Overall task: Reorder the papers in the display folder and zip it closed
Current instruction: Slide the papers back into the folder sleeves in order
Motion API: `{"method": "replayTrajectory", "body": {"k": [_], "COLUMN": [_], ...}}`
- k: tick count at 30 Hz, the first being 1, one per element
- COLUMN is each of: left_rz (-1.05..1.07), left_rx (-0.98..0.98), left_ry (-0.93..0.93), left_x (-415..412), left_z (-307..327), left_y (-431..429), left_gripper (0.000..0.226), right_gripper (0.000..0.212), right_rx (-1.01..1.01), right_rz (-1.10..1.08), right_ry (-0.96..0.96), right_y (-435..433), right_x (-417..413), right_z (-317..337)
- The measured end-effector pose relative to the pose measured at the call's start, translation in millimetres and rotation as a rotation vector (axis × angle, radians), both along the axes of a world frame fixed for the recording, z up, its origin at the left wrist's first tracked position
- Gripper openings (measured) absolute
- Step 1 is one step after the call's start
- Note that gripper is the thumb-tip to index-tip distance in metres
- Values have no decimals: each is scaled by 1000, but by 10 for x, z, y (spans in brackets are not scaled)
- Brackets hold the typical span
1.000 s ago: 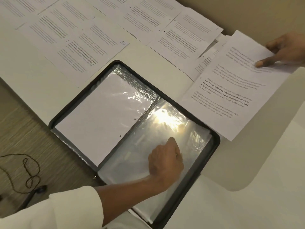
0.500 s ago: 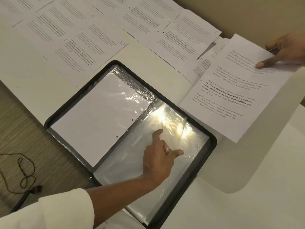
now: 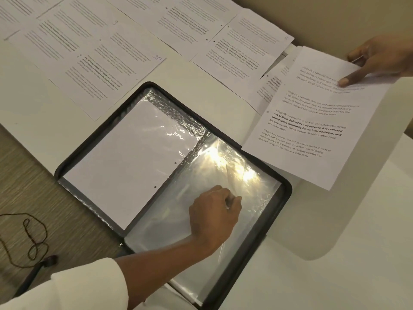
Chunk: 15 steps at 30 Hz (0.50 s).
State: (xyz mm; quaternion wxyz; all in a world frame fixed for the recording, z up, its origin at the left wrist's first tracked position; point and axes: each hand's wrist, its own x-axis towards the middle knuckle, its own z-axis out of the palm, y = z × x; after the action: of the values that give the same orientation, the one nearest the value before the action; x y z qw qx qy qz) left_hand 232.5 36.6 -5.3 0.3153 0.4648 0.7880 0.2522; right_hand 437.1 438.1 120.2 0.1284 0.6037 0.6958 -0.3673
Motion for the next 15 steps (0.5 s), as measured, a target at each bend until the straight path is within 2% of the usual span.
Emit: {"method": "replayTrajectory", "body": {"k": [4, 7, 9, 12, 15], "left_rz": [-92, -294, -390, -371, -311], "left_rx": [79, 108, 98, 65, 9], "left_ry": [140, 361, 445, 459, 395], "left_x": [28, 50, 76, 109, 108], "left_z": [1, -37, -27, 4, 24], "left_y": [29, 80, 105, 145, 225], "left_gripper": [31, 27, 25, 25, 25], "right_gripper": [23, 21, 22, 18, 16], "right_rx": [76, 94, 123, 117, 81], "right_rz": [64, 107, 99, 87, 116], "right_ry": [7, 12, -10, -1, 30], "right_y": [-43, -66, -28, 71, -47], "right_x": [-112, -149, -148, -227, -358], "right_z": [-49, -157, -113, -57, -130]}}
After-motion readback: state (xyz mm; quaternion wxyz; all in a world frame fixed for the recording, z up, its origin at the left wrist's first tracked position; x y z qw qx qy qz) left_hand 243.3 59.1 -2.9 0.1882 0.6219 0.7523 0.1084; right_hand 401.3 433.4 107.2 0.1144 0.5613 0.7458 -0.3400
